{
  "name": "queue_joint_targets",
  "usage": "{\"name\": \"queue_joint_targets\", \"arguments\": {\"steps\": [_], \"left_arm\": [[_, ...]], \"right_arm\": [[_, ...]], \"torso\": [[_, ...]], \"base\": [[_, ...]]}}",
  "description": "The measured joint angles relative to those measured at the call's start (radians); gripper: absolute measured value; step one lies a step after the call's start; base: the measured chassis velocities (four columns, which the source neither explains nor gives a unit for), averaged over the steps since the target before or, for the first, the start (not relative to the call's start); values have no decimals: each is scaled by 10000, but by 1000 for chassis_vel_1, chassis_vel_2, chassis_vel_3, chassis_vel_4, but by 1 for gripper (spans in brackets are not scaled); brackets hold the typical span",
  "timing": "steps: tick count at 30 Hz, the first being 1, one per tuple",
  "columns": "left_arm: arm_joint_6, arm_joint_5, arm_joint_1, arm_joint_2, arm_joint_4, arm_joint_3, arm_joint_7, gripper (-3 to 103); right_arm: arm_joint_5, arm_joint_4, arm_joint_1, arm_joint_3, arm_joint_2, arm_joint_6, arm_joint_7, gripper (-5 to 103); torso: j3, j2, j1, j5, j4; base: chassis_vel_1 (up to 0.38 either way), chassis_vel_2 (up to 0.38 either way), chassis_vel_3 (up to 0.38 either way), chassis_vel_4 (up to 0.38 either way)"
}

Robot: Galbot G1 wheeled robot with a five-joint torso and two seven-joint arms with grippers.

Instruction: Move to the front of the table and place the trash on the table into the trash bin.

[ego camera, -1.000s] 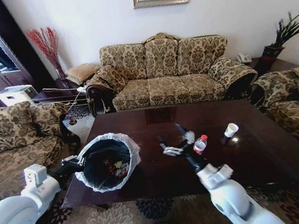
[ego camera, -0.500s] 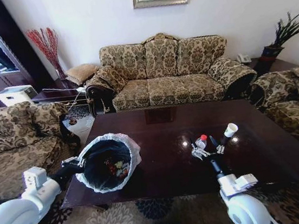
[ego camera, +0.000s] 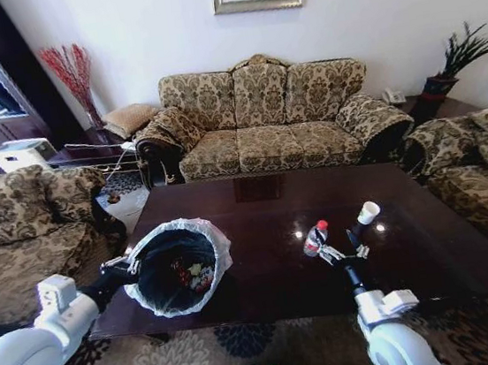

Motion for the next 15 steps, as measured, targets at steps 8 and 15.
{"name": "queue_joint_targets", "arguments": {"steps": [8, 15], "left_arm": [[6, -22, 93, -120, -189, -97, -3, 0], [18, -10, 108, -177, -189, -98, -13, 0]], "right_arm": [[-309, -1512, 817, -735, 13, 140, -384, 100], [-1375, -2478, 1487, -1089, 98, 198, -532, 100]], "torso": [[0, 0, 0, -11, 1], [-1, 0, 0, -8, 5]], "base": [[-56, -61, 61, 32], [27, 26, -6, -10]]}}
